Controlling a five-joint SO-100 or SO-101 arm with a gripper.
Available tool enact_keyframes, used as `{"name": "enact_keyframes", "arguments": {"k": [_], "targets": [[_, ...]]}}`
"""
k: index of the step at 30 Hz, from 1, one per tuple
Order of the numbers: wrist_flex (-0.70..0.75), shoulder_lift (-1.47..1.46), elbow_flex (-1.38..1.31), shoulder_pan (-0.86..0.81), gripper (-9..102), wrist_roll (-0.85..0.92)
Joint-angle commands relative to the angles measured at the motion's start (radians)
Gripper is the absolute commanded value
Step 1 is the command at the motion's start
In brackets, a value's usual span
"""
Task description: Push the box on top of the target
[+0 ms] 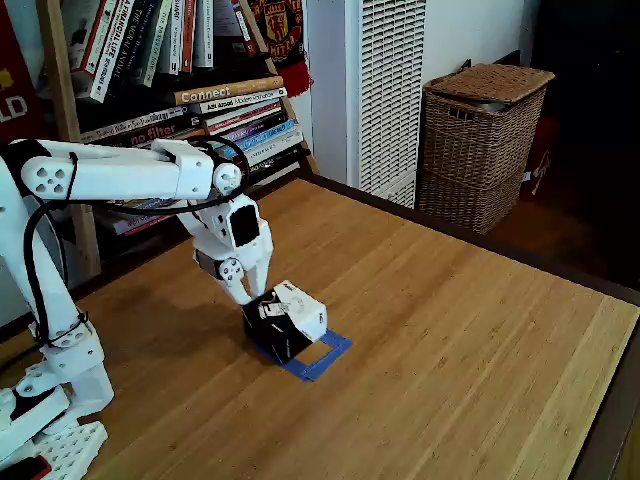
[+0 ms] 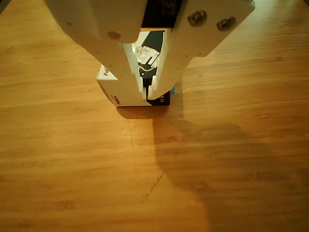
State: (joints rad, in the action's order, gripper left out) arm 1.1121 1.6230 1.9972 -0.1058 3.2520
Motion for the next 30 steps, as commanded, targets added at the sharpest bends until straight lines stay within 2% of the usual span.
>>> {"name": "enact_keyframes", "arguments": {"k": [1, 30], "targets": [[-0.006, 0.029, -0.008, -0.018, 0, 0.012], [-0.018, -0.031, -0.071, -0.109, 0, 0.049]]}}
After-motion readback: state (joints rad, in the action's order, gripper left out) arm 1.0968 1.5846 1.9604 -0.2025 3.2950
